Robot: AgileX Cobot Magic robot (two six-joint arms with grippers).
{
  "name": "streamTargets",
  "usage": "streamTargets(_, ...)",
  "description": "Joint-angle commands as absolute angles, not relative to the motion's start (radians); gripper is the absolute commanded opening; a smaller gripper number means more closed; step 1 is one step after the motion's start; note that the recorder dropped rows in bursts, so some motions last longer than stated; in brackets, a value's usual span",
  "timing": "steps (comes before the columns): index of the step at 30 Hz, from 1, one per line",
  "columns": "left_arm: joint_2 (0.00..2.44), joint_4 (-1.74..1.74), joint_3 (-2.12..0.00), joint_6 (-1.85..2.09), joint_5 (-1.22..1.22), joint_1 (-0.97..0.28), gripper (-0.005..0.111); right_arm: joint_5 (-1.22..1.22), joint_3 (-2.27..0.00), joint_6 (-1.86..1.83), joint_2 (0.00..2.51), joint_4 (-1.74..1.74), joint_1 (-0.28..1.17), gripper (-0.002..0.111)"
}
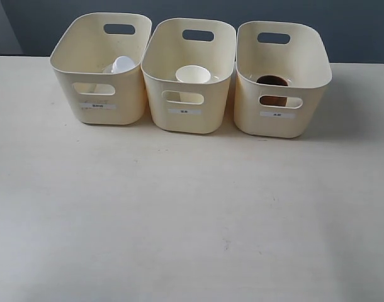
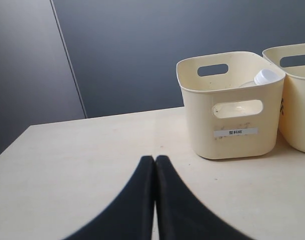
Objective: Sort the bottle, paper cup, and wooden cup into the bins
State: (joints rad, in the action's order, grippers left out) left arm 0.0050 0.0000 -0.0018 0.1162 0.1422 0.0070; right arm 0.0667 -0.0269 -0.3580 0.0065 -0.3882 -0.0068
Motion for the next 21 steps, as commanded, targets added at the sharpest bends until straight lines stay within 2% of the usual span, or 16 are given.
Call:
streamTargets(1, 0.000, 0.000, 0.000, 0.115, 0.135, 0.007, 0.000, 0.014, 0.000, -0.367, 0.000, -0.373, -0.012, -0.001)
streamTargets(21, 0.000, 0.000, 0.000, 0.115, 0.135, 0.007, 0.000, 0.072, 0.000, -0.365, 0.000, -0.320, -0.010, -0.001)
